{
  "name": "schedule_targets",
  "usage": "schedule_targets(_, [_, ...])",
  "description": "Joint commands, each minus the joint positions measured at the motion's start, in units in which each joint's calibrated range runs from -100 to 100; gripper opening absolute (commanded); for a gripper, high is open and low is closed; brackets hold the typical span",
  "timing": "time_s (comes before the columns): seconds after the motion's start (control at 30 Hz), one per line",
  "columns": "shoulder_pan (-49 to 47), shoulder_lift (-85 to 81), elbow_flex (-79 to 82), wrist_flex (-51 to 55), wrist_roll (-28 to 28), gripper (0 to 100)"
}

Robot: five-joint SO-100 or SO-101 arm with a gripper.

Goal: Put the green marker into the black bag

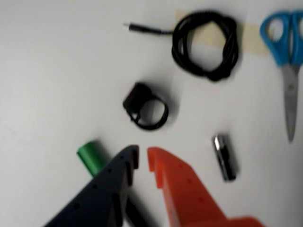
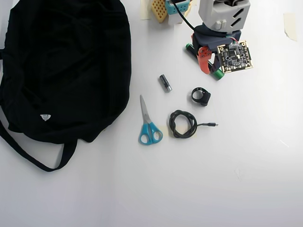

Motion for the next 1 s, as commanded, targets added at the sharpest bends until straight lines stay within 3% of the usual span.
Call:
schedule_targets(0.0, [0.05, -1.45, -2.16, 3.5, -0.72, 2])
schedule_targets(0.5, [0.43, -1.37, -2.25, 6.52, 0.01, 2])
schedule_targets(0.7, [-0.02, -0.87, -0.72, 6.69, 5.99, 2])
schedule_targets(0.97, [-1.07, -1.37, 3.86, 6.6, 6.78, 3])
